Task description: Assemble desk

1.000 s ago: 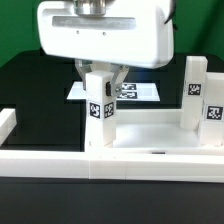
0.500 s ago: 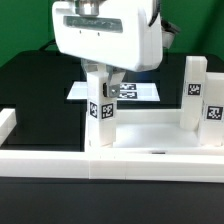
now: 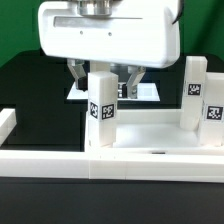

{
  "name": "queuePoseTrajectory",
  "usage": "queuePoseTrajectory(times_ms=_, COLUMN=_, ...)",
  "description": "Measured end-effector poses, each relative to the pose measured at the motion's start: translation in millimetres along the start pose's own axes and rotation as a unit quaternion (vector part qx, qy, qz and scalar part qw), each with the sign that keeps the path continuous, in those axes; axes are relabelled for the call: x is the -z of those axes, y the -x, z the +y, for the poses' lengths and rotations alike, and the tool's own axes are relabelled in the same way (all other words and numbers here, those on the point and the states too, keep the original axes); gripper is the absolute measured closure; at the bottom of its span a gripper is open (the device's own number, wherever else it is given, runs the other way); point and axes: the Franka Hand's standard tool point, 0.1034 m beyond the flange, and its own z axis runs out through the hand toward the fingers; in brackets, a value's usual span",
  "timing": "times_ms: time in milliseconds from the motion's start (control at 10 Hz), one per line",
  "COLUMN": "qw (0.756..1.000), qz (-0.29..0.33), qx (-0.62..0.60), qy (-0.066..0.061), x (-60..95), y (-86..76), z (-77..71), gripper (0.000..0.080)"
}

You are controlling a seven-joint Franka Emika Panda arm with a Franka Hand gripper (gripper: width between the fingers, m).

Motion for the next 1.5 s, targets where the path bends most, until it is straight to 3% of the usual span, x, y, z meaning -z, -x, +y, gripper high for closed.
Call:
queuePoseTrajectory(times_ms=200, qw=0.995, qz=0.000, qx=0.097, qy=0.001, x=0.0, y=0.1, z=-0.1, gripper=0.0151)
queuePoseTrajectory(times_ms=600, qw=0.961, qz=-0.001, qx=0.276, qy=0.006, x=-0.5, y=-0.4, z=1.9, gripper=0.0151)
queuePoseTrajectory(times_ms=900, qw=0.930, qz=-0.002, qx=0.367, qy=0.014, x=-0.5, y=-0.6, z=2.7, gripper=0.0151)
queuePoseTrajectory(times_ms=1200, qw=0.868, qz=-0.006, qx=0.496, qy=0.024, x=-0.3, y=-2.2, z=6.5, gripper=0.0151)
queuePoseTrajectory(times_ms=1400, qw=0.858, qz=-0.007, qx=0.513, qy=0.026, x=-0.3, y=-2.5, z=7.2, gripper=0.0178)
queuePoseTrajectory(times_ms=1500, qw=0.858, qz=-0.007, qx=0.512, qy=0.026, x=-0.3, y=-2.5, z=7.2, gripper=0.0359)
